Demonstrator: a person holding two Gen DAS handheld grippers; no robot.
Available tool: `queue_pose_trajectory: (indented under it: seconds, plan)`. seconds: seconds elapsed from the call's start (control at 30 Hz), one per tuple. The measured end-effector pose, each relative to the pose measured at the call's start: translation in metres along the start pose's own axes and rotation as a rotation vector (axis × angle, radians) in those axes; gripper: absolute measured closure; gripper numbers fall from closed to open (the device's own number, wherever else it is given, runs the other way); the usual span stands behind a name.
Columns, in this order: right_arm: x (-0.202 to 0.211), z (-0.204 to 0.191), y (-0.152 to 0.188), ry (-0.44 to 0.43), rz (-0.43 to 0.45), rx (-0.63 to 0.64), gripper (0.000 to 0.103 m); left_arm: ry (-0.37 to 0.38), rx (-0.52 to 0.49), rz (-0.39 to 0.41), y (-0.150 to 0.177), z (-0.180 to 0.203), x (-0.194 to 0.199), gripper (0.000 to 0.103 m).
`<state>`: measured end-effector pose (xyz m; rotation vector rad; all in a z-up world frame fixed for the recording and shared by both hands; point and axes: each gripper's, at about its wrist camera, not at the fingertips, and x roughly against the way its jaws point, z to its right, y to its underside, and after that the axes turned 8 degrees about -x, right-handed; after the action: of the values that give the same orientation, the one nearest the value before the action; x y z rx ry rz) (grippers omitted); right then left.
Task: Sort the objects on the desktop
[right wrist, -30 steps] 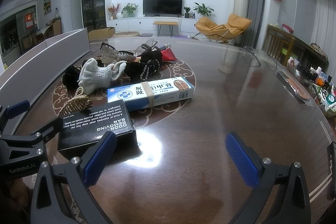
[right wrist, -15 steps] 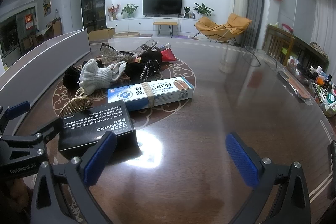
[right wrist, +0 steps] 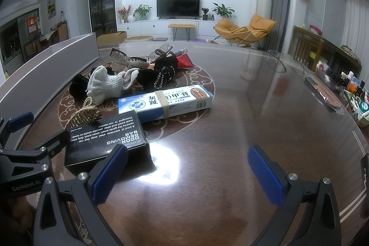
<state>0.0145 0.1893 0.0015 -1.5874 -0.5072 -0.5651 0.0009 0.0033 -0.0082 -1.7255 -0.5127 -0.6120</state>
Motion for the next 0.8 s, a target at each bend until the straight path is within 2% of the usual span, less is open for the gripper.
queue_pose_trajectory:
  seconds: [0.8]
  plan:
    - [0.0005, 0.0004, 0.0001, -0.003, -0.001, -0.008, 0.0, 0.001, -0.003, -0.001, -0.0001, 0.0004, 0.0002, 0.0]
